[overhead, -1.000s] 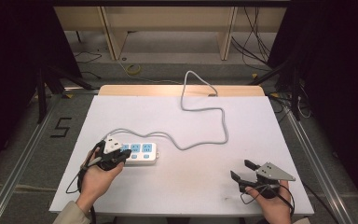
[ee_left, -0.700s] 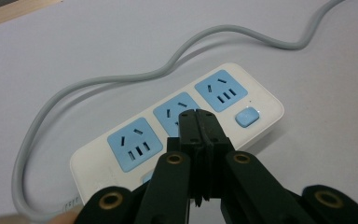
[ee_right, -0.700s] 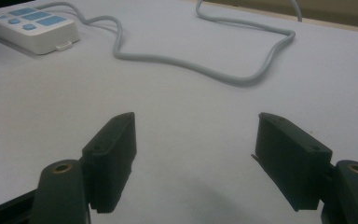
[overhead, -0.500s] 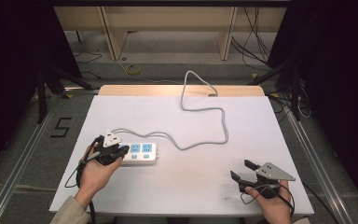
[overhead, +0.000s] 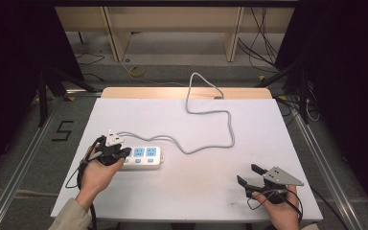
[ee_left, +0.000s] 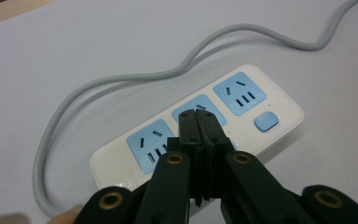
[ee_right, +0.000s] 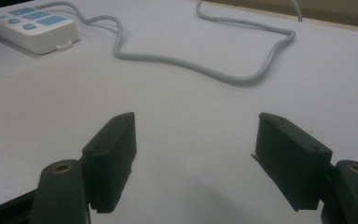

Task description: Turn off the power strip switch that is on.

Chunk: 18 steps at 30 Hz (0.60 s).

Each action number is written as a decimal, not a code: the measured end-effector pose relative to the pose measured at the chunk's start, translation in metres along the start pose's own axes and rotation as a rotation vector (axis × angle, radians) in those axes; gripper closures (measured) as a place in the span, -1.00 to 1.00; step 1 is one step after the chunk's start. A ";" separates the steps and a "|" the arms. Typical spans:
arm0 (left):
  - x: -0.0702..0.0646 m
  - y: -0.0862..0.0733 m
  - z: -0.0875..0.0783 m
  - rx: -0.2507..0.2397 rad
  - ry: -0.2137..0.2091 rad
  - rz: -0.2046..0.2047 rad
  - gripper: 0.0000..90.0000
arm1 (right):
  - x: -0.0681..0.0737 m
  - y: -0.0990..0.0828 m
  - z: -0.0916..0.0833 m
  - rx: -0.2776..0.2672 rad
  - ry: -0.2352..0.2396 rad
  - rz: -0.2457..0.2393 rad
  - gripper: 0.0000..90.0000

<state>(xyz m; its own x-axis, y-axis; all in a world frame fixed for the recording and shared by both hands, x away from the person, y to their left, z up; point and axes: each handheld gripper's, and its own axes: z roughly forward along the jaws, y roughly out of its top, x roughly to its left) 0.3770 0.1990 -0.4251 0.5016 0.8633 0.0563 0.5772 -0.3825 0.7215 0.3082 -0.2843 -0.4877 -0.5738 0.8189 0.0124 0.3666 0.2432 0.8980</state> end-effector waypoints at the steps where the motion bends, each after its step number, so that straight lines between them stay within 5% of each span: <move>1: 0.000 0.001 0.000 0.003 0.000 -0.001 0.99 | 0.000 0.000 0.000 0.000 0.000 0.000 -0.33; 18: 0.004 0.006 0.004 0.032 0.003 -0.008 0.98 | 0.000 0.000 0.000 0.001 0.002 0.000 -0.33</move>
<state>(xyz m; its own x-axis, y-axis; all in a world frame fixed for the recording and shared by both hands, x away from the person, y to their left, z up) 0.3854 0.1990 -0.4229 0.4950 0.8673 0.0531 0.6015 -0.3861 0.6994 0.3085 -0.2843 -0.4880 -0.5750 0.8180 0.0132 0.3675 0.2438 0.8975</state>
